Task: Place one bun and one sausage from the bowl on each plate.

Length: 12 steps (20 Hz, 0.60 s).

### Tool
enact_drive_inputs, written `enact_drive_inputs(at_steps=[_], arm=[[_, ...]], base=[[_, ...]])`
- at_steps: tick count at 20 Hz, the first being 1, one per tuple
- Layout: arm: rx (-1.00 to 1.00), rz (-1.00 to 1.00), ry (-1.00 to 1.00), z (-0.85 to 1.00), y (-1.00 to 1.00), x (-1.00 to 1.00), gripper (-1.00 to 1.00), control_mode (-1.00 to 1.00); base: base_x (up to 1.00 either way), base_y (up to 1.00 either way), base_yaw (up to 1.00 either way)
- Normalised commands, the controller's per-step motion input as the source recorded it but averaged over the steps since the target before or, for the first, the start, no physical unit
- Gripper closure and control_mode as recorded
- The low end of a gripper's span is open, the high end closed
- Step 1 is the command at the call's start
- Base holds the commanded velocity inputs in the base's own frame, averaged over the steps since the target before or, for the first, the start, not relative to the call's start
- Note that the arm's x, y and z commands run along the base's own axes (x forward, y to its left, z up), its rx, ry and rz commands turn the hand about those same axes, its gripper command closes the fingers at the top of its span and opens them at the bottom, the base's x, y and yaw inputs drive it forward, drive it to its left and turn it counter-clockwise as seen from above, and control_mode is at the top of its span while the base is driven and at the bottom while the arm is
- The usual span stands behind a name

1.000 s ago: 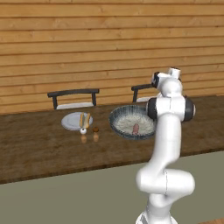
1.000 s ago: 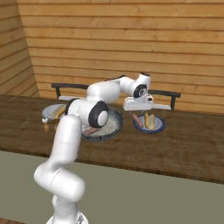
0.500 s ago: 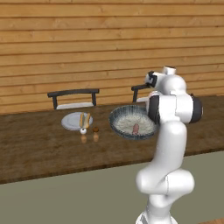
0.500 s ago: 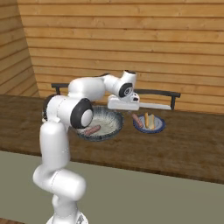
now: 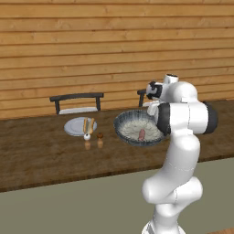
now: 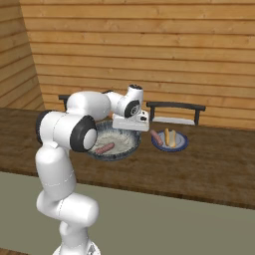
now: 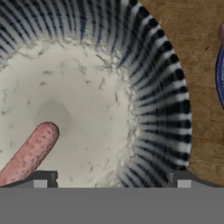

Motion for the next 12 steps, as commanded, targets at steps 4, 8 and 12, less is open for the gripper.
enact_drive_inputs(at_steps=[4, 8, 12], arm=[[0.0, 0.01, 0.0, -0.25, 0.36, 0.0, -1.0, -1.0], [0.0, 0.01, 0.03, -0.09, 0.77, -0.05, -1.0, -1.0], [0.0, -0.13, 0.01, 0.0, 0.55, -0.02, -1.0, -1.0]], base=[[0.0, 0.0, 0.0], [0.0, 0.0, 0.0], [0.0, 0.0, 0.0]])
